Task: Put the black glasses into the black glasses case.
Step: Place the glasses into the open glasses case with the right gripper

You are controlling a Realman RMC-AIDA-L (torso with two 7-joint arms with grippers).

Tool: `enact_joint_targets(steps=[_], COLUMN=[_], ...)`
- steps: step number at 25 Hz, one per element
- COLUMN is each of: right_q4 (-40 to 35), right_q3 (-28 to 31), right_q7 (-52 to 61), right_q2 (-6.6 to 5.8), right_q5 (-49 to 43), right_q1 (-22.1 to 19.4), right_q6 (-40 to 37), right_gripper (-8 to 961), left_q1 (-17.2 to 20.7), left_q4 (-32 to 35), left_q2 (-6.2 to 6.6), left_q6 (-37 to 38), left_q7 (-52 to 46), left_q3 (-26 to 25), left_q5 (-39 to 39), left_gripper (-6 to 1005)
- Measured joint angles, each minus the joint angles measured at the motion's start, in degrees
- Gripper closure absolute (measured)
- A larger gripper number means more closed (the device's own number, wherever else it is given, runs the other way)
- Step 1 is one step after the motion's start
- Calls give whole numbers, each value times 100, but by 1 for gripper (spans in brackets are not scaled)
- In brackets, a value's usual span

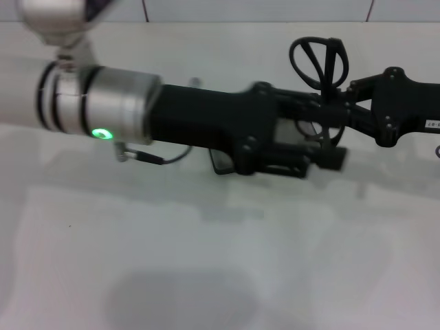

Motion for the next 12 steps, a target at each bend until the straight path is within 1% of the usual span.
enact_joint_targets(steps=[2, 3, 4, 5, 7, 9, 10, 11, 12], right_q4=[-279, -464, -612, -848, -1387, -1897, -2088, -2391, -2499], right_q3=[-161, -317, -489, -792, -1435, -2051, -2292, -2684, -2853], right_q7=[-3, 2, 15, 55, 228, 465, 559, 700, 755], right_q2=[20, 42, 52, 66, 69, 65, 65, 65, 66], right_q5=[-148, -238, -275, -315, -388, -580, -690, -900, -1008], right_q1=[-137, -212, -274, -370, -576, -748, -801, -856, -870], right_q6=[323, 536, 695, 957, 1538, 2129, 2343, 2671, 2805], right_gripper=[874, 874, 874, 874, 874, 874, 874, 874, 874], left_q1=[198, 319, 446, 555, 781, 961, 1002, 1027, 1030], left_q4=[-31, -50, -65, -71, -79, -135, -200, -296, -394], left_q2=[32, 25, 0, -29, -133, -221, -232, -227, -217], left_q6=[-34, -73, -136, -216, -484, -876, -1036, -1217, -1405], left_q7=[125, 189, 240, 271, 308, 373, 432, 513, 596], left_q3=[-342, -643, -983, -1277, -1969, -2500, -2630, -2692, -2714], left_q5=[-19, -25, -29, -34, -83, -227, -296, -361, -412], left_gripper=[374, 373, 373, 373, 373, 373, 373, 373, 373])
